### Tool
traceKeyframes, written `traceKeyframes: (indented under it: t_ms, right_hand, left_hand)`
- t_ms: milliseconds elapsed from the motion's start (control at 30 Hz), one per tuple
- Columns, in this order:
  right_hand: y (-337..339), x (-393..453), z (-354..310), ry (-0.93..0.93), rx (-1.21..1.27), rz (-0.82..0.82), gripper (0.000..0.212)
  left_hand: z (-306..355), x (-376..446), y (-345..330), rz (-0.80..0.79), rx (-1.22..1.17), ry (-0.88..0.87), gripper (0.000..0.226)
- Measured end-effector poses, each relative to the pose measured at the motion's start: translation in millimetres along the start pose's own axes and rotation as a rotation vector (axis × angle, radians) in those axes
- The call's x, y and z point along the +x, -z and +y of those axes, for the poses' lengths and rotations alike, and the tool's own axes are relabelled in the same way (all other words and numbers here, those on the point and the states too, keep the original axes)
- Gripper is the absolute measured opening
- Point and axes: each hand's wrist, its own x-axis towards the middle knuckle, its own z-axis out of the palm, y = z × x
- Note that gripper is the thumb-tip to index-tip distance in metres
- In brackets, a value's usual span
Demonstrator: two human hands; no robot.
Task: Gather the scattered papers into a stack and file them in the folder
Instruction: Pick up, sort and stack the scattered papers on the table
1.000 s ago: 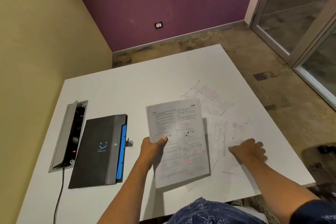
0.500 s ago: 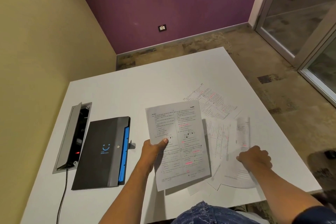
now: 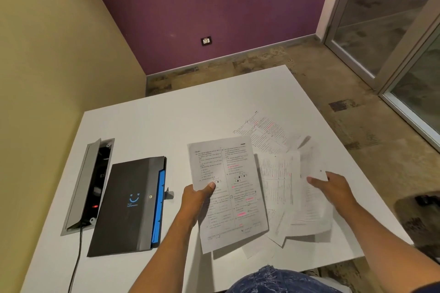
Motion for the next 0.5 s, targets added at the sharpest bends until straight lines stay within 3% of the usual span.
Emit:
traceKeyframes:
  t_ms: [167,333,433,500]
  right_hand:
    - [-2.6,-12.6,-45.9,0.038,0.161,-0.133,0.022]
    - [-12.4,-28.6,-85.1,0.130,0.355,-0.302,0.055]
    - [-19.3,-31.8,-101.2,0.177,0.500,-0.420,0.038]
    - [-24.0,-33.5,-109.6,0.198,0.548,-0.478,0.041]
  left_hand:
    - [-3.8,4.6,-1.1,0.005,0.006,0.012,0.030]
    - [-5.6,4.0,-2.4,-0.003,0.009,0.016,0.032]
    - [-6.4,3.8,-3.3,-0.005,0.020,0.012,0.036]
    - [-5.6,2.7,-3.9,-0.007,0.013,0.014,0.035]
